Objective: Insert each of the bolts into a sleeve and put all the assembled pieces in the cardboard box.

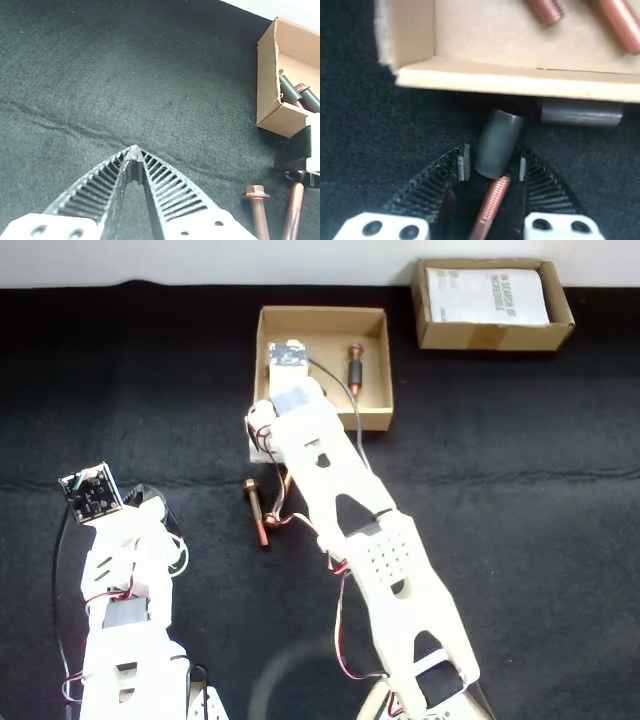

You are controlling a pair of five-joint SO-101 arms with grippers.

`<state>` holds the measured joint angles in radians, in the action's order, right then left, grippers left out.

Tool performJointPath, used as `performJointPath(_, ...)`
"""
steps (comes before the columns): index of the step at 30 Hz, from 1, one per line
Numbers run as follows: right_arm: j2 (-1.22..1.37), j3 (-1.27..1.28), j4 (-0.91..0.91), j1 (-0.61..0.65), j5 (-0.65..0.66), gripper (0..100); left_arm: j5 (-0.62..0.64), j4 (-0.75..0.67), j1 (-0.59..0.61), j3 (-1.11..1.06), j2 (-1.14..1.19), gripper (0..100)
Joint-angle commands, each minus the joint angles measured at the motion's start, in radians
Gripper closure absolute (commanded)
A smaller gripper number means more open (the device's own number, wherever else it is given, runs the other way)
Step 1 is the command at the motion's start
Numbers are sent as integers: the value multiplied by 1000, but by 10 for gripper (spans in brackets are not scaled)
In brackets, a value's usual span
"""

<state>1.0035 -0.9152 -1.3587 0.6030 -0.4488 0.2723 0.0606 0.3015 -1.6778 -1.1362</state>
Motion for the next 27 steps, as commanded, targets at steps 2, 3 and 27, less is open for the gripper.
performJointPath(2,-35,1,33,-33,-3,990,-3,5,8,-15,-10,991)
performJointPath(3,-35,-1,35,-35,-2,992,-3,5,8,-15,-10,991)
performJointPath(27,-110,-392,-225,-94,454,991,-3,5,8,-15,-7,991)
